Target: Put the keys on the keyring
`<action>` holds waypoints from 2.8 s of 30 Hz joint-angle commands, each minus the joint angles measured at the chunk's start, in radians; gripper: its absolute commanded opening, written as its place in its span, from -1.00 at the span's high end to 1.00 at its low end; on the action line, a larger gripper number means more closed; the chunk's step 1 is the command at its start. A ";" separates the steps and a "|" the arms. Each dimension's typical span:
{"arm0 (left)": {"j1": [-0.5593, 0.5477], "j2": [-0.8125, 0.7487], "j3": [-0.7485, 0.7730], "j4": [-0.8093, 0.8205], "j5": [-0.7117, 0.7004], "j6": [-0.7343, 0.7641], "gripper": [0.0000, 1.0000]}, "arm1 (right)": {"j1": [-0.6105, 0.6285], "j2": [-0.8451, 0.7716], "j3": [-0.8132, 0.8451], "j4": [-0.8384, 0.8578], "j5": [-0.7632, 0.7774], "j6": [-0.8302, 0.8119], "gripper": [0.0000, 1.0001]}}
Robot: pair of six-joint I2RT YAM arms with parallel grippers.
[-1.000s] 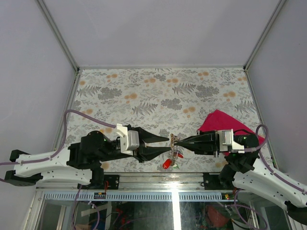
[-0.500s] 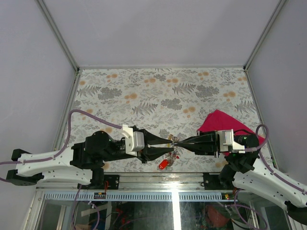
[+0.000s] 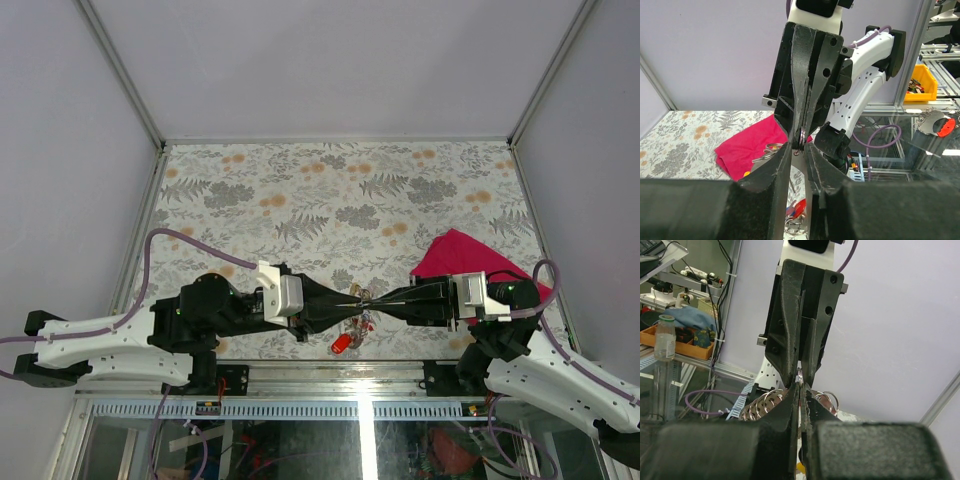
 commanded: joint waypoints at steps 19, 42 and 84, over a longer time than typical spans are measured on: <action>-0.004 0.046 0.163 -0.175 0.030 0.018 1.00 | 0.005 -0.068 0.089 -0.203 0.037 -0.094 0.75; -0.003 0.271 0.549 -0.806 -0.047 0.072 1.00 | 0.005 -0.046 0.229 -0.652 0.102 -0.228 0.39; -0.004 0.502 0.834 -1.136 -0.193 0.134 1.00 | 0.005 0.106 0.200 -0.558 0.020 -0.137 0.44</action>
